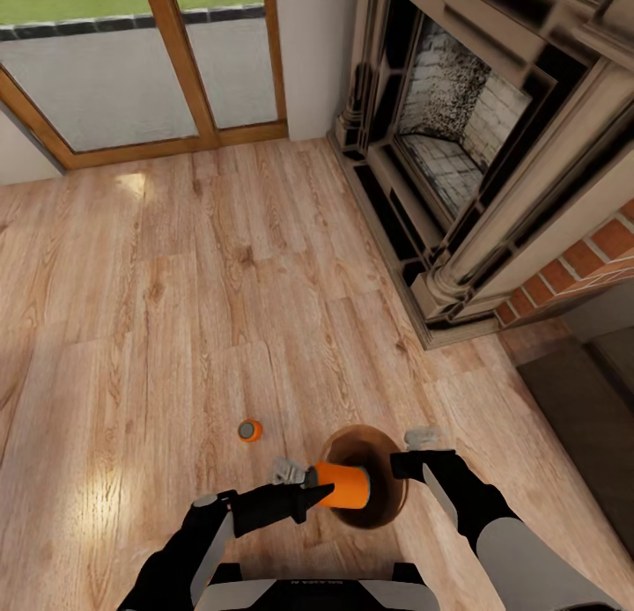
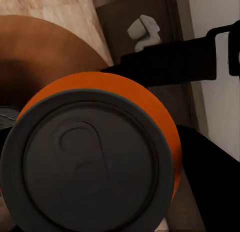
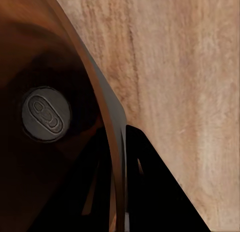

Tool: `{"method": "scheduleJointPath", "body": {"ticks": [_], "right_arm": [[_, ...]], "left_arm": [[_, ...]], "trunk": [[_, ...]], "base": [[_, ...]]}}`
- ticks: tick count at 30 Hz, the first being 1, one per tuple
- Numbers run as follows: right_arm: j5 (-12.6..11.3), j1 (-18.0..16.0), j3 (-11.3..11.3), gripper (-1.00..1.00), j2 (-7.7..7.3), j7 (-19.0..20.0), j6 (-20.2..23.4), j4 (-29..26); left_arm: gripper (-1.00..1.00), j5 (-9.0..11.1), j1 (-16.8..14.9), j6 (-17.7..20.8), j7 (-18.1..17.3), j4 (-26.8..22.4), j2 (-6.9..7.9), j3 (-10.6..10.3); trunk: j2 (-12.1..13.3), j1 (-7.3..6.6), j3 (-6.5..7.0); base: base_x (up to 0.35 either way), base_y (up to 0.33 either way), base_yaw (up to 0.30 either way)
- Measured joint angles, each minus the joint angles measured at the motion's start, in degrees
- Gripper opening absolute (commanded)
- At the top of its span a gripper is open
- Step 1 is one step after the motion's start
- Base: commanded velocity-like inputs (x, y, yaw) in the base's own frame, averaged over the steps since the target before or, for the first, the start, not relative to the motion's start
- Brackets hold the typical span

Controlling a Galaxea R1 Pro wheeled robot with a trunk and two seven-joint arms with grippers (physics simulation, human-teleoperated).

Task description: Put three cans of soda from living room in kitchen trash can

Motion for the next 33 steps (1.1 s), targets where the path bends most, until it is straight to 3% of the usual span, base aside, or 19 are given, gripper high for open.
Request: {"method": "scheduleJointPath", "body": {"ticks": [6,10,15,18,33], "right_arm": [[0.7,-0.1,0.0,-1.0,0.19,0.0,-0.3,0.2],[1.0,-0.1,0.0,-1.0,0.2,0.0,-0.3,0.2],[1.0,0.0,0.0,-1.0,0.22,0.0,-0.3,0.2],[0.9,-0.1,0.0,-1.0,0.23,0.0,-0.3,0.2],[0.9,-0.1,0.0,-1.0,0.22,0.0,-0.3,0.2]], "left_arm": [[-1.0,0.0,0.0,0.0,5.5,0.1,-0.5,-3.4],[-1.0,0.0,0.0,0.0,6.6,0.0,-0.56,-4.8],[-1.0,0.0,0.0,0.0,7.8,0.1,-0.7,-5.5],[-1.0,0.0,0.0,0.0,10.4,0.1,-1.44,-5.9],[-1.0,0.0,0.0,0.0,15.3,-0.2,-3.43,-8.1]], "trunk": [[0.0,0.0,0.0],[0.0,0.0,0.0],[0.0,0.0,0.0],[0.0,0.0,0.0],[0.0,0.0,0.0]], "base": [[0.0,0.0,0.0],[0.0,0.0,0.0],[0.0,0.0,0.0],[0.0,0.0,0.0],[0.0,0.0,0.0]]}}
